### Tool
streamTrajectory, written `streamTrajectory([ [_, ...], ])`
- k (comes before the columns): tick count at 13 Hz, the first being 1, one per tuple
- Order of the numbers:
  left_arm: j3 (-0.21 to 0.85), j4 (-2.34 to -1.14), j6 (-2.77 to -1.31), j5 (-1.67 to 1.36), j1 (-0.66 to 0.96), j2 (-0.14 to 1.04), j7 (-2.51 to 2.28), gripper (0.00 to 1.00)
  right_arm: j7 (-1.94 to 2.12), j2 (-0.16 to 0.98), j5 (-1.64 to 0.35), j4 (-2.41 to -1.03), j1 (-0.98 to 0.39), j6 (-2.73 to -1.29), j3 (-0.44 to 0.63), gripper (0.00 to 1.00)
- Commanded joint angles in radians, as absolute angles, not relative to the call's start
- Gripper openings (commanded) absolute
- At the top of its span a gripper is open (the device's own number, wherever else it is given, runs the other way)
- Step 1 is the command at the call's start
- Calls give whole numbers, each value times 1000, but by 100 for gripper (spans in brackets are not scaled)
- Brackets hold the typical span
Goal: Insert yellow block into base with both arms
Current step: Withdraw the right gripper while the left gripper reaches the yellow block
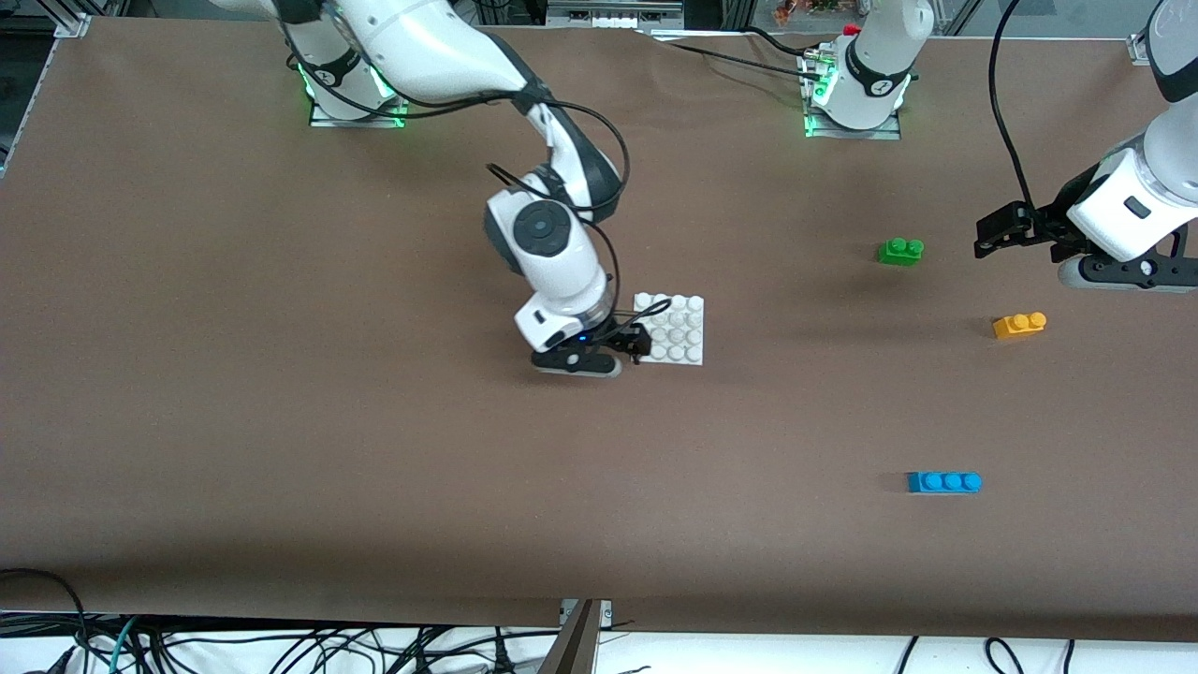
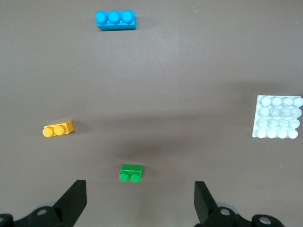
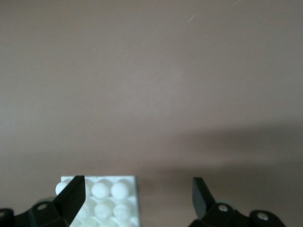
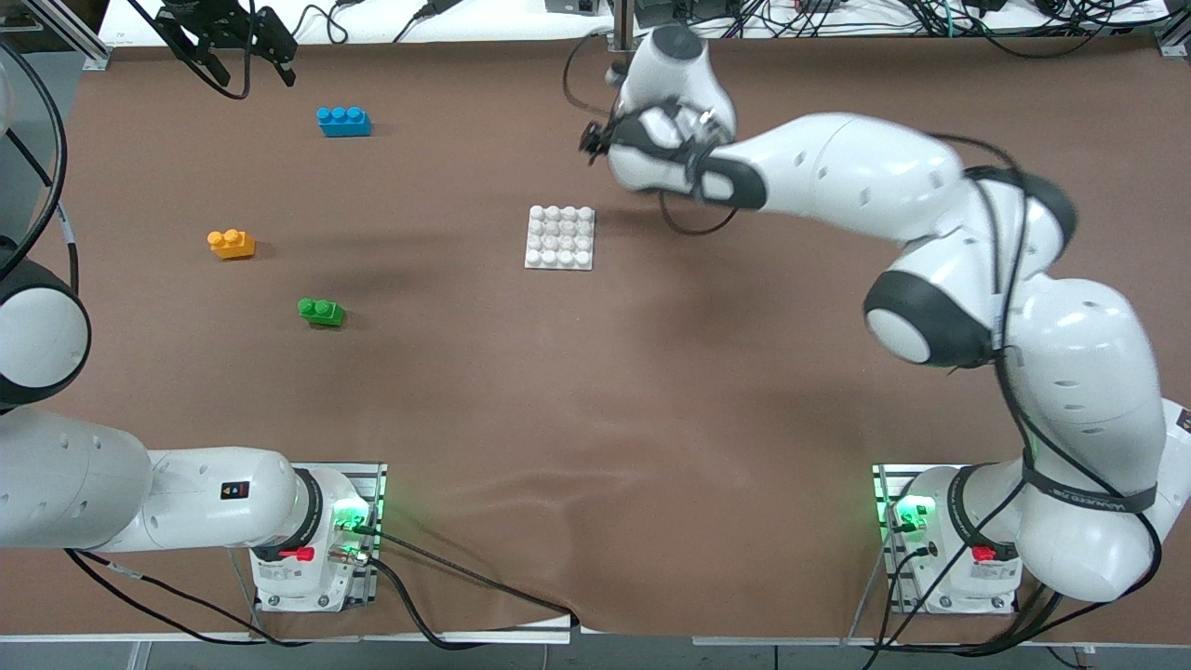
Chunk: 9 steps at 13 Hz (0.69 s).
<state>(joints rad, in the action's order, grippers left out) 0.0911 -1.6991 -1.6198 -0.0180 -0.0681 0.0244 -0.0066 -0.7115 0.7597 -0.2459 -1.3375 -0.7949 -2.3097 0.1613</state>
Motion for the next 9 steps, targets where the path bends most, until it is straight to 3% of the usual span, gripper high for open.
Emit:
streamTrajectory([
  [1, 95, -1709, -1608, -5, -75, 25, -6, 100, -591, 551, -255, -1493, -703, -2150, 153, 100],
  [5, 86, -1713, -1603, 70, -83, 38, 0, 100, -425, 266, -224, -1756, -556, -2071, 156, 100],
  [9, 51, -1713, -1614, 94, -97, 74, 3, 100, -307, 144, -141, -1741, -399, -1817, 160, 100],
])
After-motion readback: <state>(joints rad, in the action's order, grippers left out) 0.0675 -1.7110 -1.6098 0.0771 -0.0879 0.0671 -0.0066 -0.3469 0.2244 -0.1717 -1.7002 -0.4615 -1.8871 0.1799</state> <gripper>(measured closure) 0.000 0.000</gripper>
